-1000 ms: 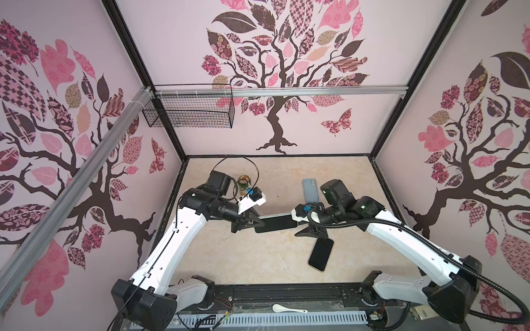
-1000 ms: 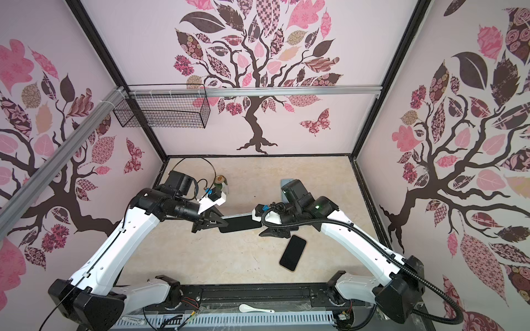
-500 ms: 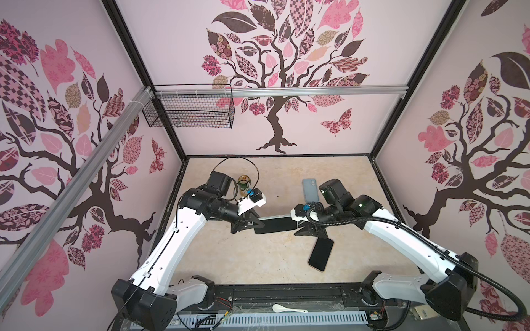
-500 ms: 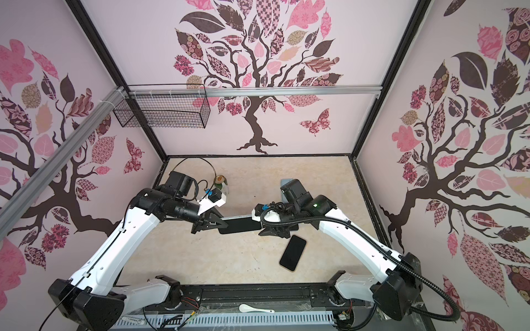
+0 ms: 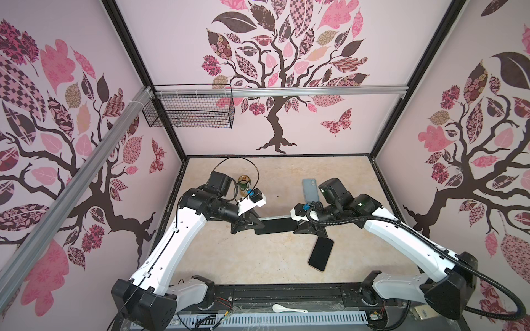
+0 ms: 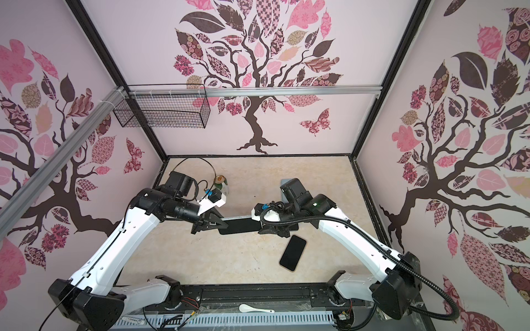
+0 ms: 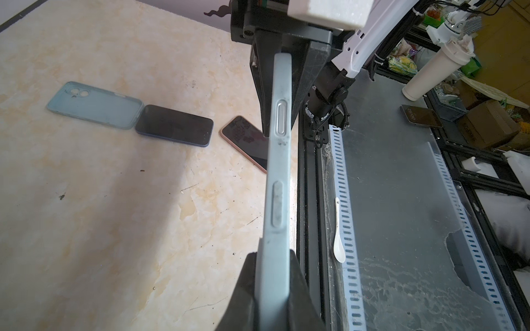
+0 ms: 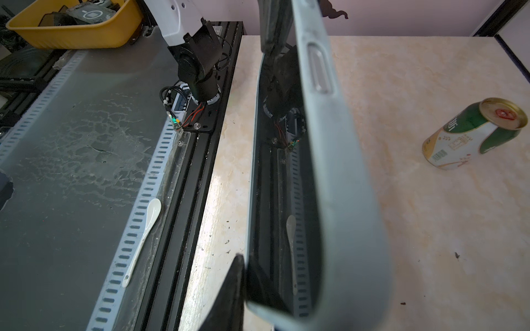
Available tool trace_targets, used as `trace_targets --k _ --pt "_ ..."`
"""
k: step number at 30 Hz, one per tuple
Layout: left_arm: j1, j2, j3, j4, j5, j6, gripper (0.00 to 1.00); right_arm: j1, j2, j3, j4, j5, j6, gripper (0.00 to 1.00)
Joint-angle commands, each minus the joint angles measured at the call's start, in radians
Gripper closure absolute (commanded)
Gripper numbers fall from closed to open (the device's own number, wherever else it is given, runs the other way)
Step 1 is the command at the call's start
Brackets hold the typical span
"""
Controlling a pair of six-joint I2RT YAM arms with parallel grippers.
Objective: Take the phone out of the phone case
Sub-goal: Remove the phone case from the phone.
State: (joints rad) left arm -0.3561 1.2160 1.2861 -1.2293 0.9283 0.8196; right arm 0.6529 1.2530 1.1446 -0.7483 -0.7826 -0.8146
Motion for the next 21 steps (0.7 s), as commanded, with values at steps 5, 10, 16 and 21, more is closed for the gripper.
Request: trace_targets --k 5,10,16,21 --pt "0.003 0.025 0.012 0.005 0.034 0.017 1.0 0.005 -0.006 0.02 -0.022 -0.06 -0.037 1.0" --pt "0.003 0.046 0.028 0.0 0.032 0.015 1.0 0.018 -0.029 -0.001 0.011 -0.03 -0.056 1.0" --pt "0.004 0.138 0.109 -0.086 0.049 0.066 1.0 0.061 -0.108 -0.084 0.14 0.042 -0.081 1.0" --pt "0.005 0.219 0.179 -0.16 0.05 0.111 1.0 0.105 -0.134 -0.1 0.178 0.091 -0.124 1.0"
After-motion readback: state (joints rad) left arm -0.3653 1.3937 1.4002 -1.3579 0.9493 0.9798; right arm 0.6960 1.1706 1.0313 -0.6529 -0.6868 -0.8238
